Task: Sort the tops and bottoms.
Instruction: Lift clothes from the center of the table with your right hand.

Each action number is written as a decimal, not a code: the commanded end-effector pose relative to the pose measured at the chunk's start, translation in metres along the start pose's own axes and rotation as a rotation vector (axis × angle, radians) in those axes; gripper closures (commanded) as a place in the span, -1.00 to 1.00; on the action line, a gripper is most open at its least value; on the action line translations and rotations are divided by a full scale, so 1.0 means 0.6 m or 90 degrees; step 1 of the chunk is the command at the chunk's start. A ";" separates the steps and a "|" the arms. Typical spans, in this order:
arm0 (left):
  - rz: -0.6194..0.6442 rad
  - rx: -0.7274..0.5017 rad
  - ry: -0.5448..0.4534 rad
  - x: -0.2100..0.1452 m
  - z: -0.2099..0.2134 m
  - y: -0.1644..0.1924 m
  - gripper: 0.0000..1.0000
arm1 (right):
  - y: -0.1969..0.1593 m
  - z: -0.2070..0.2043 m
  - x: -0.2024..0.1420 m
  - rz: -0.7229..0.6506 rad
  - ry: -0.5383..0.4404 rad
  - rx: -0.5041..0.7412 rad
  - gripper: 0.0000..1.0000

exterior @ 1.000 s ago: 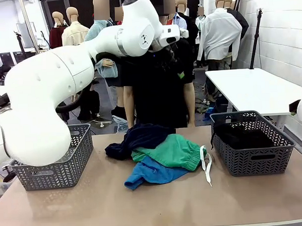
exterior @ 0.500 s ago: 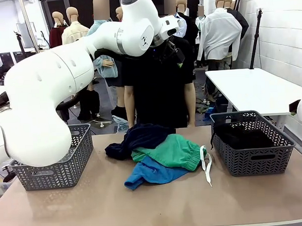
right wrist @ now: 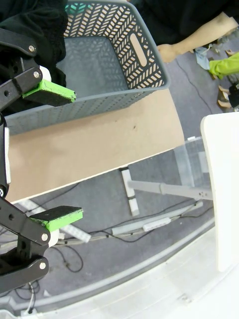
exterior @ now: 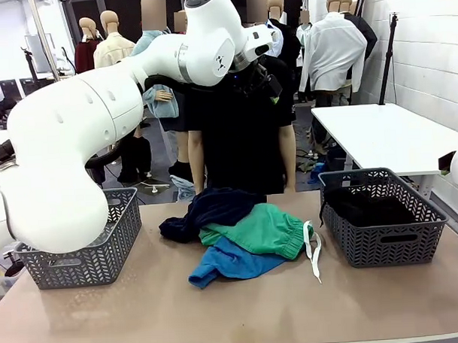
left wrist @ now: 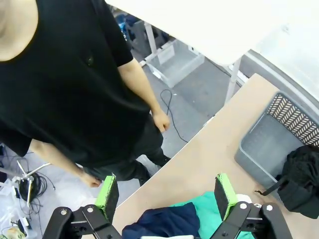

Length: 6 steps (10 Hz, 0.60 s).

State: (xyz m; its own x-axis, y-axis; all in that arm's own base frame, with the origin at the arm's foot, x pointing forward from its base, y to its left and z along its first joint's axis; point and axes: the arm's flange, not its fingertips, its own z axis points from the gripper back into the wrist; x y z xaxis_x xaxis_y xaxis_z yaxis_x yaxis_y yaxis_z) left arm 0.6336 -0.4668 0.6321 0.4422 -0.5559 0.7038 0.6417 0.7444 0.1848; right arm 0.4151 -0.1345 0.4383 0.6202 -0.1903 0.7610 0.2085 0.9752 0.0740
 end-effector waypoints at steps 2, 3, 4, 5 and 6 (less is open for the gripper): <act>0.000 0.000 0.000 0.000 0.000 0.000 -1.00 | 0.003 0.001 0.000 0.003 0.007 -0.001 -1.00; 0.006 0.068 0.044 -0.037 0.038 0.039 -1.00 | 0.003 0.001 0.000 0.003 0.007 -0.001 -1.00; 0.031 0.150 0.075 -0.084 0.082 0.083 -1.00 | 0.003 0.001 0.000 0.003 0.007 -0.001 -1.00; 0.099 0.196 0.119 -0.166 0.135 0.127 -1.00 | 0.003 0.001 0.000 0.003 0.007 -0.001 -1.00; 0.134 0.265 0.185 -0.243 0.177 0.155 -1.00 | 0.003 0.001 0.000 0.003 0.007 -0.001 -1.00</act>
State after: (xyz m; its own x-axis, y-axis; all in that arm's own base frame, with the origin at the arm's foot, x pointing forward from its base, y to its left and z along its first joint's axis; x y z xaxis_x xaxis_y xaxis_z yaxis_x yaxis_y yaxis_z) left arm 0.6640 -0.3536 0.6762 0.6266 -0.4861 0.6092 0.3625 0.8737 0.3244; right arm 0.4151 -0.1345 0.4384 0.6202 -0.1901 0.7611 0.2087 0.9752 0.0736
